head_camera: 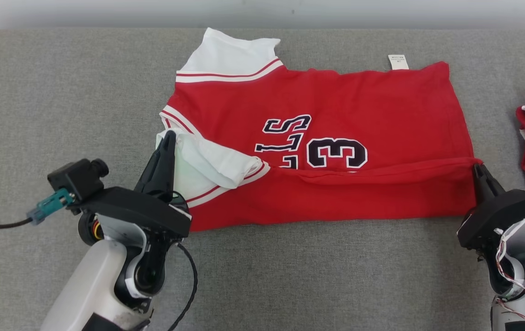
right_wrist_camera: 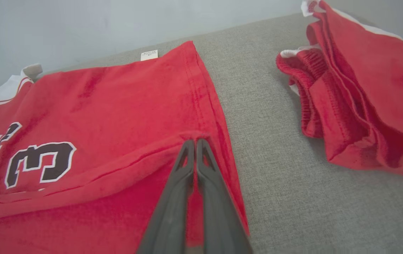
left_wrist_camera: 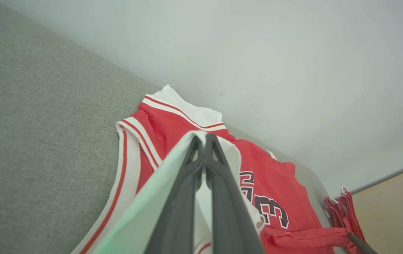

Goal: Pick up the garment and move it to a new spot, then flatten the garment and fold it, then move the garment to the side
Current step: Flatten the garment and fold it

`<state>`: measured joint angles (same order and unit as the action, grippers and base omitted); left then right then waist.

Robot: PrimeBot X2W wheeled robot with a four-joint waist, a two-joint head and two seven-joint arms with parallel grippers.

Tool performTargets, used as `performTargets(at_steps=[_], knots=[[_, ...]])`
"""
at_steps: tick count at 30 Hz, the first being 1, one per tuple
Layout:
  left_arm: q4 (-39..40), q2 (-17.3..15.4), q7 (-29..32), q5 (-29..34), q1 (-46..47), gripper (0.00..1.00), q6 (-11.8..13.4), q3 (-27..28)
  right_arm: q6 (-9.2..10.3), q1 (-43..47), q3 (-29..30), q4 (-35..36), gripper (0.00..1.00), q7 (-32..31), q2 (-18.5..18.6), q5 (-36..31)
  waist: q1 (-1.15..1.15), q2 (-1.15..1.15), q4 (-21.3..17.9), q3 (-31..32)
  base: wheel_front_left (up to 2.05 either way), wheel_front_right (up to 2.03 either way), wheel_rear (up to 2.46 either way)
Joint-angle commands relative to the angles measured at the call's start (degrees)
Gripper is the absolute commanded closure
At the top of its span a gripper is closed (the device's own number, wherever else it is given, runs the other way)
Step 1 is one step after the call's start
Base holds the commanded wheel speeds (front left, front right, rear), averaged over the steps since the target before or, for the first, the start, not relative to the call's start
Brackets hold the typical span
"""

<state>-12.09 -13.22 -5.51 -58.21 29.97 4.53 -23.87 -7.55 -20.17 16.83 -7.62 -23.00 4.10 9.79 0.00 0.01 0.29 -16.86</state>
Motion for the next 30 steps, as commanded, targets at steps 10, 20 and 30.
performTargets(at_steps=[10,20,30], knots=[[-6.94,0.09,-2.10,5.19,5.42,1.00,-0.08,-2.43,0.12,-2.47,1.74,-2.27,0.00,1.50,-0.92,-2.09,0.00,-0.01,-0.47,-1.24,0.00,0.00,0.00],[-8.41,-5.37,-5.22,14.99,2.48,0.00,4.30,-6.58,0.12,-1.79,2.63,-1.54,0.00,0.23,-1.20,-2.15,0.00,-0.01,-0.46,0.53,0.00,0.00,0.00],[-1.67,-10.24,4.04,14.63,-7.16,0.00,10.27,-9.37,0.12,3.03,3.59,3.80,0.00,-5.49,-1.25,-0.69,0.00,-0.01,-0.39,2.01,0.00,0.00,0.00]])
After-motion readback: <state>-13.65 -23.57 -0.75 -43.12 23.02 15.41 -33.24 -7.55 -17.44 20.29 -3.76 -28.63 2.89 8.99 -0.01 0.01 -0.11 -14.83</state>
